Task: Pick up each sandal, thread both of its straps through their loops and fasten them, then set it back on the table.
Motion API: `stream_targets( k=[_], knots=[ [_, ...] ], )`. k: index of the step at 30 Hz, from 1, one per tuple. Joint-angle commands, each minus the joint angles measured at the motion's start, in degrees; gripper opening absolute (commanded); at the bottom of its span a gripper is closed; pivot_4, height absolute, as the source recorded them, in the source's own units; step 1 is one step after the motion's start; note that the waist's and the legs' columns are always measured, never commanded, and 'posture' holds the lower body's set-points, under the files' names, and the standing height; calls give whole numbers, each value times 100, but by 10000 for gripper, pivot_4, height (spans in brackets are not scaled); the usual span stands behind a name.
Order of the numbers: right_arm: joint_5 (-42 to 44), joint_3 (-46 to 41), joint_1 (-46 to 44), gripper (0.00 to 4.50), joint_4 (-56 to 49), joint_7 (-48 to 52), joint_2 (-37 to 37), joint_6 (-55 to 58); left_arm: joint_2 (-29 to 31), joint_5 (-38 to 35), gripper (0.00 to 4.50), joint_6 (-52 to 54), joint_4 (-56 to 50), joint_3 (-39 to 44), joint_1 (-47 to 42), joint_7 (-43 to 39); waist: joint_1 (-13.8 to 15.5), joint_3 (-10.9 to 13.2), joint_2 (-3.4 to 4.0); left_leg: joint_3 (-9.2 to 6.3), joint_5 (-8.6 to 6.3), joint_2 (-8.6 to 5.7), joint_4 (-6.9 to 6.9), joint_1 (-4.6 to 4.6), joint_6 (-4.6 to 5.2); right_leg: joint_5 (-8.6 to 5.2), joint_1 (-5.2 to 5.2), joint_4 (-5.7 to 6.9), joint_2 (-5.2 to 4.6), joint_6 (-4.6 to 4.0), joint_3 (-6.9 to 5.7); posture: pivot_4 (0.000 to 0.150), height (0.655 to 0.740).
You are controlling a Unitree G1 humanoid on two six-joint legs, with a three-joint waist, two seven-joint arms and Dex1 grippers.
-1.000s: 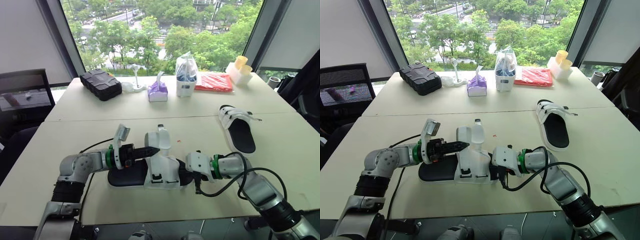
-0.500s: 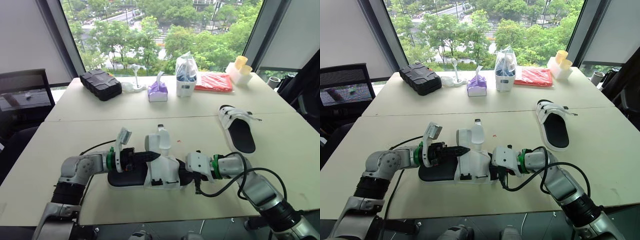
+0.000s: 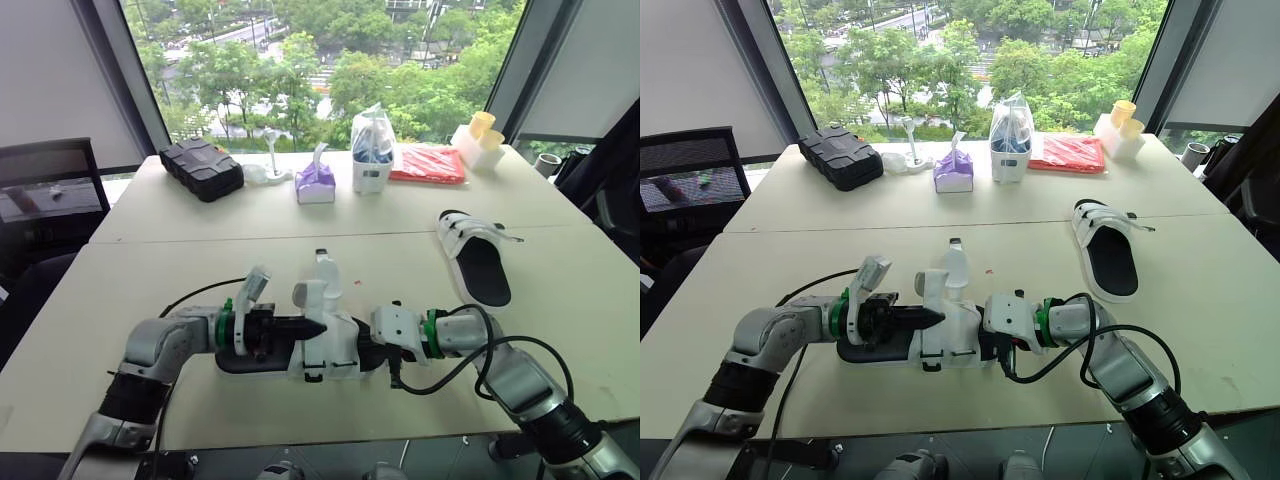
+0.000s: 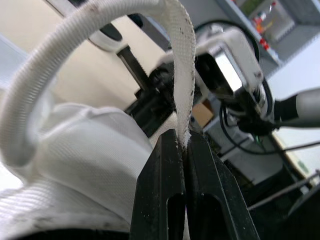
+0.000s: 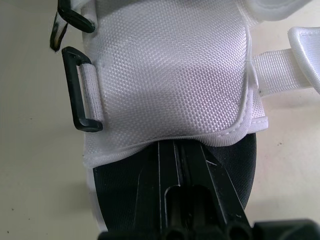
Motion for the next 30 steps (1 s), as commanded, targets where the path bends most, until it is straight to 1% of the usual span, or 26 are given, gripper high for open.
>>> stream_targets(
  k=[1, 6, 12, 15, 16, 18, 20, 22, 24, 27, 30],
  knots=[
    [-113, 75, 54, 0, 16, -83, -17, 44, 134, 285, 854, -407, -282, -188, 189, -127, 1, 0, 0, 0, 0, 0, 0, 0, 0, 0, 0, 0, 0, 0, 0, 1500, 7400],
    [-113, 85, 55, 0, 22, -94, -18, 42, 189, 450, 854, -757, -418, -208, 383, -121, 0, 0, 0, 0, 0, 1, 0, 0, 0, 0, 0, 0, 0, -1, 0, 1500, 7400],
    [-103, 88, 56, 0, 4, -91, -24, 57, 373, 526, 854, -808, -606, -184, 532, -47, -6, 0, 0, 0, 0, 1, -3, 0, 0, -1, -1, 0, -1, -1, 1, 1500, 7400],
    [-103, 92, 56, 0, 12, -95, -23, 49, 404, 608, 9165, -873, -656, -149, 584, 119, -4, 0, 0, 0, 0, 1, -4, 0, 0, -1, -1, 0, 0, -1, 1, 1500, 7400],
    [-103, 94, 55, 0, 16, -97, -22, 49, 417, 615, 13522, -910, -695, -121, 620, 149, -2, 0, 0, 0, 0, 1, -4, 0, 0, -1, -2, 0, 0, -1, 1, 1500, 7400],
    [-101, 92, 75, 0, -9, -99, -28, 56, 459, 595, 24263, -990, -885, -1, 755, 232, 1, 0, 0, 0, 0, 1, -3, 0, 1, -1, -1, -1, 0, -1, 1, 1500, 7400],
    [-95, 90, 85, 0, -20, -103, -31, 63, 484, 513, 34074, -1020, -1078, 174, 873, 348, 1, 0, 0, 0, 0, 1, -3, 0, 0, -1, 0, -1, 0, -1, 1, 1500, 7400],
    [-94, 94, 94, 0, -17, -110, -33, 66, 530, 308, 44191, -905, -1329, 459, 970, 500, 8, 0, 0, -1, 0, 2, -3, 0, 0, -1, 0, -1, 0, -2, 0, 1500, 7400],
    [-87, 88, 124, 0, -37, -119, -42, 74, 640, 33, 44709, -705, -1631, 778, 1149, 640, -1, 0, 0, -2, 0, 2, -3, 0, 0, -1, 0, -1, 0, -2, 0, 1500, 7400],
    [-87, 97, 134, 0, -38, -127, -41, 71, 869, -296, 44709, -472, -2128, 1047, 1719, 708, -10, -1, 3, -1, -1, 2, -8, 0, 0, -1, -4, -1, 0, -2, 3, 1500, 7400],
    [-86, 96, 158, 0, -56, -138, -47, 68, 954, -410, 44709, -456, -2366, 1146, 2056, 804, 9, 0, 1, -1, 0, 2, -13, 1, 1, -2, -5, -5, 0, -2, 3, 1500, 7400]
  ],
)
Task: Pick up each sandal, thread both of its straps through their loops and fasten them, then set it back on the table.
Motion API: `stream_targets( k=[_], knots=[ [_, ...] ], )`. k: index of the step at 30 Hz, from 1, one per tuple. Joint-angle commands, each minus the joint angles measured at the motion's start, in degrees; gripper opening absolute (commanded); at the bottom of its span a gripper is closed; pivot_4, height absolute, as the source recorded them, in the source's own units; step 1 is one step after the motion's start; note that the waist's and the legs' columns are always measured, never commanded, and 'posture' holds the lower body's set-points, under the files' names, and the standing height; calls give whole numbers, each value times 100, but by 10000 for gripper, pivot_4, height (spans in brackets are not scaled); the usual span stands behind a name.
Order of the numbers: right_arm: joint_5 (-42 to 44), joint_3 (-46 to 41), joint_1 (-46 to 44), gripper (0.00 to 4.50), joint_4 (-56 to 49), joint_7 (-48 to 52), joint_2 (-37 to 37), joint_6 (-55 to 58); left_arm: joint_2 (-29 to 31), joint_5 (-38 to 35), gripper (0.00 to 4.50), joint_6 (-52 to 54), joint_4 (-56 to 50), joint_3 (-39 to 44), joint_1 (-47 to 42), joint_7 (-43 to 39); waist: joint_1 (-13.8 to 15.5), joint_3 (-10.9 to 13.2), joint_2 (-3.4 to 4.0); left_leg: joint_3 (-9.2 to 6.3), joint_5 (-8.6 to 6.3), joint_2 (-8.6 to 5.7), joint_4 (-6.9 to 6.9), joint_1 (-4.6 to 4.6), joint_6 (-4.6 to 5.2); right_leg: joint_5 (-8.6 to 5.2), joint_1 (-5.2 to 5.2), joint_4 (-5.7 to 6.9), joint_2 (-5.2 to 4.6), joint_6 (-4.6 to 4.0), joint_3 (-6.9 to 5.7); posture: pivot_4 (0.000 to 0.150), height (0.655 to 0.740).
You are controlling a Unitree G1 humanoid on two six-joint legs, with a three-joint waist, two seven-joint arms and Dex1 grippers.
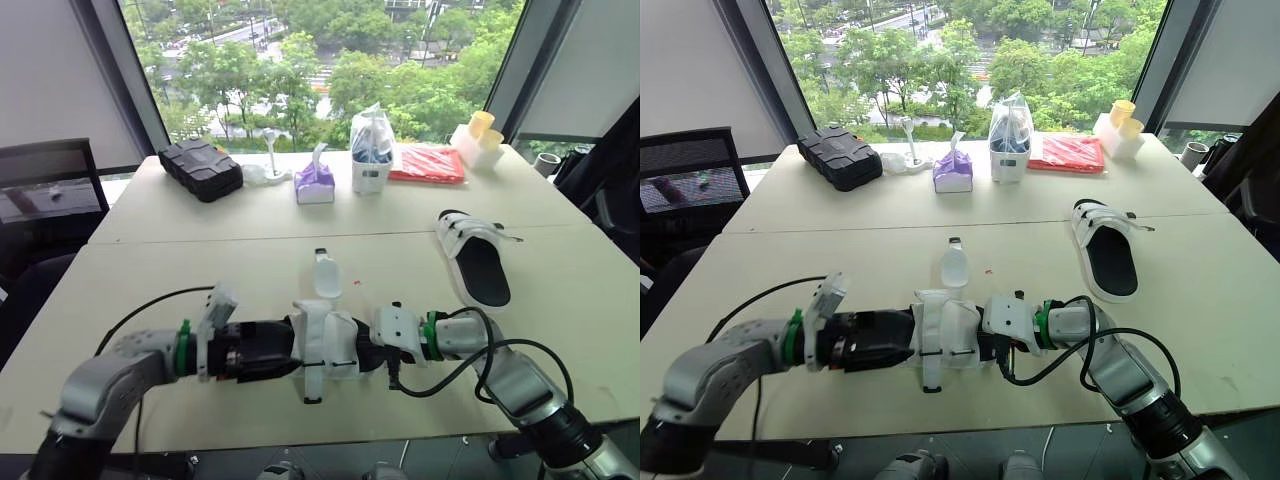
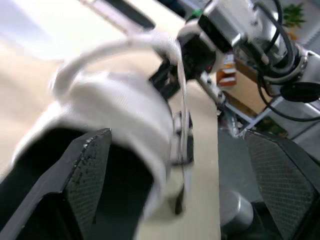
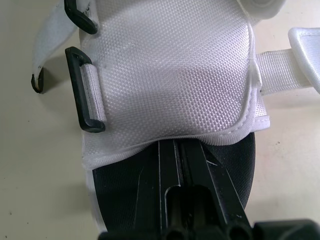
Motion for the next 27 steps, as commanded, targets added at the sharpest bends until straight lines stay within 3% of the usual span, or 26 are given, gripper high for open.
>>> stream_targets(
  k=[1, 9, 27],
  knots=[
    [-79, 82, 74, 0, 27, -14, -37, 58, 77, -124, 44709, -69, -421, 148, 298, 99, 8, 0, -1, 0, 0, 0, 1, 0, 0, 0, 1, 0, 0, 0, 0, 1500, 7400],
    [-85, 70, 94, 0, 35, -9, -68, 33, -14, 420, 44709, -749, -510, -413, 1031, 55, 18, 1, 0, 0, -1, 0, 1, 1, -1, -10, 5, -4, -2, -20, 0, 1500, 7400],
    [-81, 92, 185, 0, -144, -7, -109, 131, -871, 1015, 44709, -1296, 228, -1447, 681, 279, 82, 0, 0, 1, -2, 2, 0, 1, -2, -10, 4, -6, -2, -20, -2, 1500, 7400]
  ],
)
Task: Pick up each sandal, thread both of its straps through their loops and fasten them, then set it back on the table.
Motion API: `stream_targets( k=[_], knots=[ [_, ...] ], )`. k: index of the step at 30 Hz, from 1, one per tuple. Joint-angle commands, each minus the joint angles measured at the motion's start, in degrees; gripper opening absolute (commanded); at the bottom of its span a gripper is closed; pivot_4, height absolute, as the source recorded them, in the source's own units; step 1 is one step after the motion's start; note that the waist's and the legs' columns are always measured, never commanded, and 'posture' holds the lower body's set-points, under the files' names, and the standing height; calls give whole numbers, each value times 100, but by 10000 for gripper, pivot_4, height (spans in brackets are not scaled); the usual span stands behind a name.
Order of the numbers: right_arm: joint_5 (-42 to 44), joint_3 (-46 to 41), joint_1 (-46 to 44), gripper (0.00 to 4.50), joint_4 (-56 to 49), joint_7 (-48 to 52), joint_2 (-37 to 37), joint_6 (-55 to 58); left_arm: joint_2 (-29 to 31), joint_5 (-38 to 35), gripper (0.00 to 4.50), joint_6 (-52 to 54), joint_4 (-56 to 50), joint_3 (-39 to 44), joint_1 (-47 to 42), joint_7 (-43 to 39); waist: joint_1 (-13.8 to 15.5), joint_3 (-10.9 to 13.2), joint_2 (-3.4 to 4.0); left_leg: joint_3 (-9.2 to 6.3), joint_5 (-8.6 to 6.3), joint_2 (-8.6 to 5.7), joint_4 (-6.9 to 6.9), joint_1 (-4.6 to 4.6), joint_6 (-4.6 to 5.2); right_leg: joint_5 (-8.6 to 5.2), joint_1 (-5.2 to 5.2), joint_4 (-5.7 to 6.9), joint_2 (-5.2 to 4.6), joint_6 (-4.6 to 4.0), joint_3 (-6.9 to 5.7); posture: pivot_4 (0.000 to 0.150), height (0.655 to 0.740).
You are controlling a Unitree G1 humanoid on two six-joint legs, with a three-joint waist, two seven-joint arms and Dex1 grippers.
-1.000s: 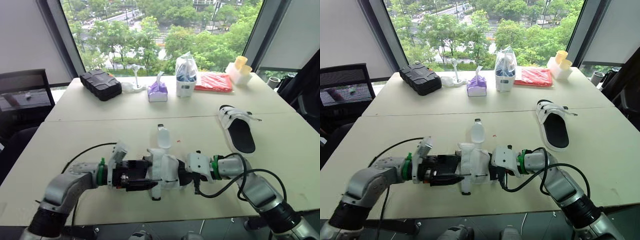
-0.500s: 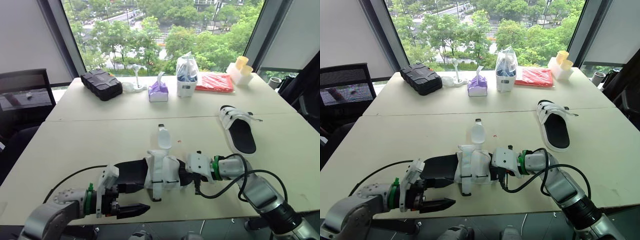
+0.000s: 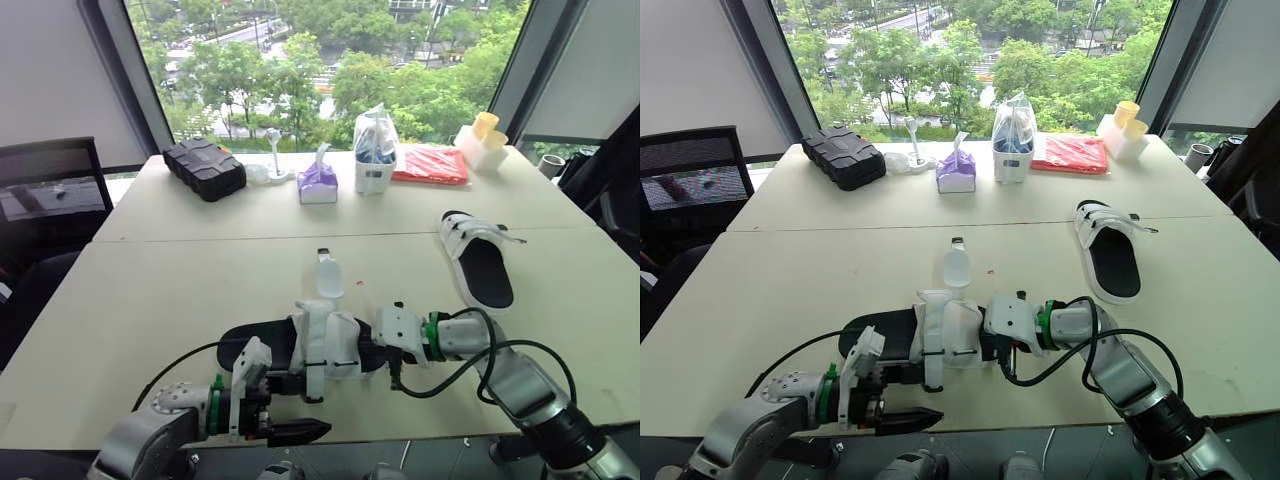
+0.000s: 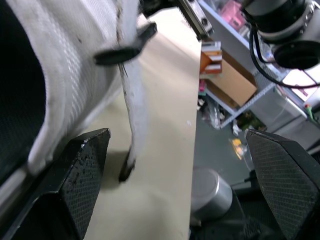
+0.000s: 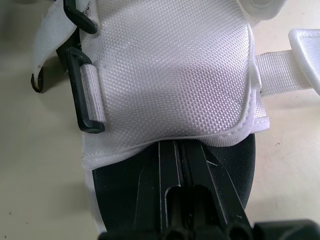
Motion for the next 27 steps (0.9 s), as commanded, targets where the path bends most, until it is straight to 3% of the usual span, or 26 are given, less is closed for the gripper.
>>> stream_targets(
  k=[1, 2, 4, 11, 15, 18, 23, 27],
  knots=[
    [-77, 121, 127, 0, -90, 8, -52, 117, -151, 59, 44709, -154, 87, -81, -72, 45, 27, 0, 0, 0, 0, 0, 0, 0, 0, 0, 0, 0, 0, 0, 0, 1500, 7400],
    [-76, 124, 135, 0, -107, 7, -51, 130, -212, 84, 44709, -174, 146, -113, -87, 57, 43, 0, 0, 0, 0, 0, 0, 0, 0, 0, 0, 0, 0, 0, 0, 1500, 7400],
    [-72, 125, 145, 0, -135, 5, -50, 158, -267, 84, 37082, -185, 197, -137, -93, 38, 46, 0, 0, 0, 0, 0, 1, 0, 0, 0, 1, 0, 0, 0, -1, 1500, 7400],
    [-67, 109, 161, 0, -160, 2, -71, 198, -265, -51, 1878, -65, 187, -80, -53, 46, 57, -2, 3, 0, 0, 0, 0, 0, 0, 0, 1, 0, 0, 0, -1, 1500, 7400],
    [-67, 115, 150, 0, -139, 6, -73, 191, -93, -183, 873, 184, 70, -64, 7, -22, 57, -2, 2, 0, -5, 0, 5, 2, -8, -1, 6, 0, 0, -1, -2, 1500, 7400],
    [-50, 109, 169, 0, -170, 14, -98, 196, 396, -138, 873, 310, -214, -192, 191, -294, 41, -1, 2, 0, 0, 0, -2, 1, 0, -1, -1, 0, 0, 0, 0, 1500, 7400],
    [-14, 95, 212, 0, -268, 68, -162, 243, 1343, 504, 873, -434, -675, -678, 556, -1004, 52, 0, 6, 2, 0, 2, -24, 1, 0, -4, -5, -9, -1, -7, 1, 1500, 7400],
    [20, 87, 240, 0, -315, 137, -240, 266, 1575, 925, 873, -1228, -779, -796, 683, -1193, 61, -1, 8, 1, -7, 3, -32, 1, -12, -5, 0, -32, -2, -10, -3, 1500, 7400]
  ],
)
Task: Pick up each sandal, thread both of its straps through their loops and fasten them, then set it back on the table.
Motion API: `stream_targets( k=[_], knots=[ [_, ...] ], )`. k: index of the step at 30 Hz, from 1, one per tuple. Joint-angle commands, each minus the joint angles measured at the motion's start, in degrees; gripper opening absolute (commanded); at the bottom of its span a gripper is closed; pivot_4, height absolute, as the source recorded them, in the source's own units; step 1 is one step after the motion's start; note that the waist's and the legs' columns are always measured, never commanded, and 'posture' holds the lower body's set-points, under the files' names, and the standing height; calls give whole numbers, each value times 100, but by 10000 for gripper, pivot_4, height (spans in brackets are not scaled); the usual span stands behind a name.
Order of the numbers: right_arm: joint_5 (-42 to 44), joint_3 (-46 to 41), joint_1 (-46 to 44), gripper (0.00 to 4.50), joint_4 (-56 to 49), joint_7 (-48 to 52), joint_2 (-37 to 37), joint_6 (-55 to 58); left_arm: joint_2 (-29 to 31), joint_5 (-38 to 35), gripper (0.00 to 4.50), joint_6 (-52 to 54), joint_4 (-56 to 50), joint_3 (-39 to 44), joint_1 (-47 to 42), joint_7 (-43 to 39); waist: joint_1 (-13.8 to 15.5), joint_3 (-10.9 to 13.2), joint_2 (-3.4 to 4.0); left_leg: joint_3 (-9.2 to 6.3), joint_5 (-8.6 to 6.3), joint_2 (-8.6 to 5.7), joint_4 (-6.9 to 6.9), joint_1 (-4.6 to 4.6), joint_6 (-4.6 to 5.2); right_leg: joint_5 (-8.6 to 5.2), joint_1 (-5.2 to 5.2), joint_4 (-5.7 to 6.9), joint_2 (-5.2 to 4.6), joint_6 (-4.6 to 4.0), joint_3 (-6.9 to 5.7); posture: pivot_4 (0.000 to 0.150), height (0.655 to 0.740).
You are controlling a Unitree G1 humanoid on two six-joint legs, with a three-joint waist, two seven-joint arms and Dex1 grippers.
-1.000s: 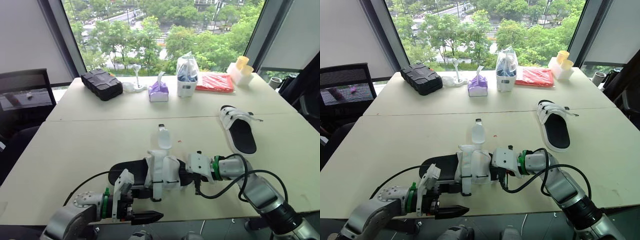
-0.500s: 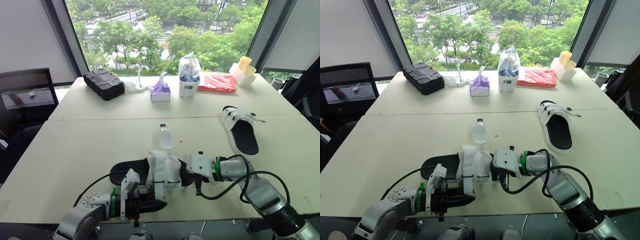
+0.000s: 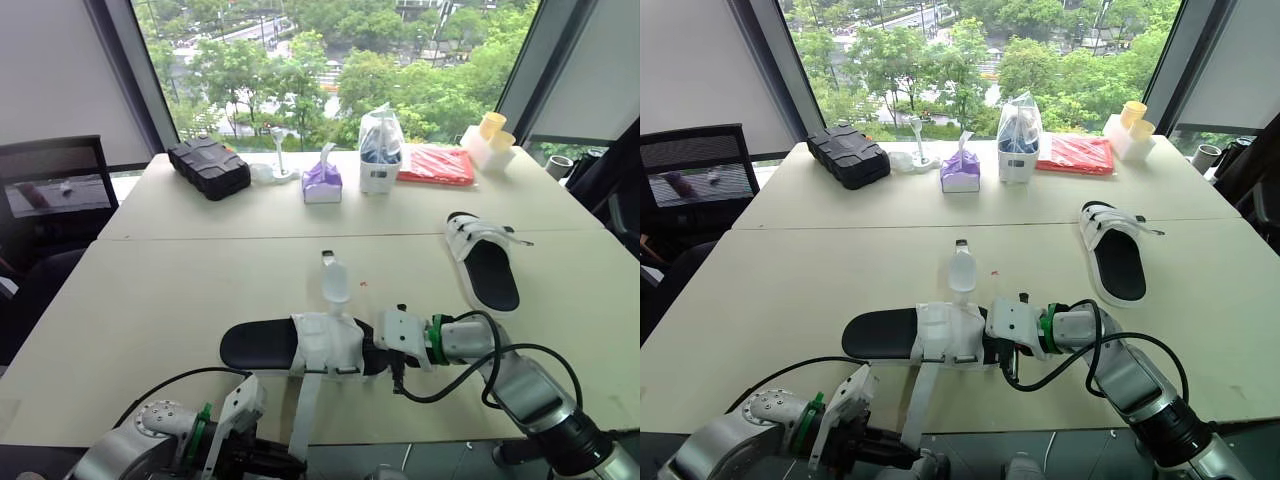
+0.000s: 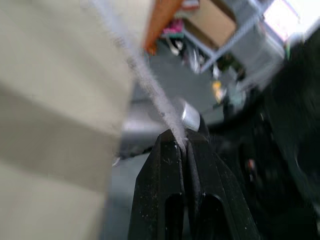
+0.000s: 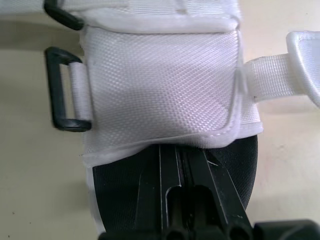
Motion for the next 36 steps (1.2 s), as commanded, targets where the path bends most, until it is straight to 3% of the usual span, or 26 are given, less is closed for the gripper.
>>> stream_targets(
  k=[1, 7, 15, 19, 31, 36],
  knots=[
    [-9, 103, 126, 0, -21, 123, -127, 86, 44, 256, 873, -595, -195, -122, 128, -194, -3, 0, 3, 0, 0, 0, -5, 0, 0, 0, 2, -10, 0, 0, 0, 1500, 7400],
    [-15, 99, 129, 0, -28, 149, -155, 90, -342, -358, 873, -590, -533, 425, -53, 199, -2, 1, 1, 0, -2, -1, -11, -3, 23, 5, 8, -36, 0, 9, -2, 1500, 7400],
    [-67, 140, 65, 0, 116, 124, -112, -29, -541, -2710, 873, 891, -586, 1745, -1018, 951, -4, 2, 2, -3, 1, 0, -6, -2, 24, 12, 10, -33, 4, 22, -9, 1500, 7400],
    [-87, 174, 14, 0, 192, 95, -77, -85, -537, -3138, 873, 1349, -332, 2000, -1340, 1158, -6, 2, 2, -3, 3, -1, -6, -2, 24, 14, 9, -31, 5, 25, -9, 1500, 7400],
    [-93, 225, -197, 0, 377, 50, -11, -173, -1197, -4688, 873, 4556, 2414, 1754, -3262, 1834, 3, 3, -2, -12, 11, -4, 10, 0, 15, 22, 14, -17, 10, 24, -16, 1500, 7400],
    [-118, 222, -213, 0, 420, 27, -24, -217, -1582, -4556, 873, 5231, 3352, 1799, -3774, 2168, -5, 3, -4, -16, 18, -8, 18, 0, 5, 22, 9, 5, 9, 24, -16, 1500, 7400]
  ],
)
